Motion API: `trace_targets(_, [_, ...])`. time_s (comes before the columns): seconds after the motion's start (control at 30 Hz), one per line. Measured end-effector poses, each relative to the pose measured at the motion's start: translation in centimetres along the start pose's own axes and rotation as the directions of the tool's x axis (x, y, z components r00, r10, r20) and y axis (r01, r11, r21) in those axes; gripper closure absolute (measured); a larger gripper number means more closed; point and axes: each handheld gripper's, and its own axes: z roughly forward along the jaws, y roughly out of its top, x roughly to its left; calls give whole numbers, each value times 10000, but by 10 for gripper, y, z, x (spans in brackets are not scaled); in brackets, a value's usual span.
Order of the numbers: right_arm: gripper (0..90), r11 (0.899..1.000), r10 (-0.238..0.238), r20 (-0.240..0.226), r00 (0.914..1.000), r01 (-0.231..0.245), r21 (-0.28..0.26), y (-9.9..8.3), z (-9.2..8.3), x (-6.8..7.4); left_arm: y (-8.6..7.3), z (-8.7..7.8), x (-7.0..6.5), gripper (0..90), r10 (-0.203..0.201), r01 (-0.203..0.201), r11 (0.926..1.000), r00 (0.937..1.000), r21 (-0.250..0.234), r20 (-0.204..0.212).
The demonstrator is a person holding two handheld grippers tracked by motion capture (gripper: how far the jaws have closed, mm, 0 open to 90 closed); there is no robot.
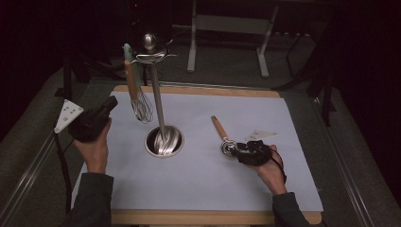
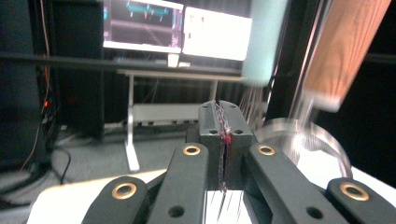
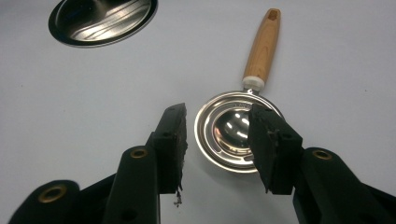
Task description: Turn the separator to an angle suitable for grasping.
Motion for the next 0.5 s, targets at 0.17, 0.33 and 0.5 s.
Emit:
trace_targets(0.17, [565, 9999, 44, 49, 10000, -45, 142, -2, 3, -1, -31, -4, 4, 887, 102, -112, 9943, 9999, 1058, 93])
trace_targets(0.33, [564, 9994, -120, 220, 9997, 113, 325, -3, 7, 0, -63, -9, 6, 875, -287, 262, 9843, 9995, 1746, 120])
trace_targets(0.5, [564, 9988, -196, 530, 9984, 173, 449, 1, 15, -2, -97, -8, 1, 863, -264, 125, 9580, 9987, 2865, 445])
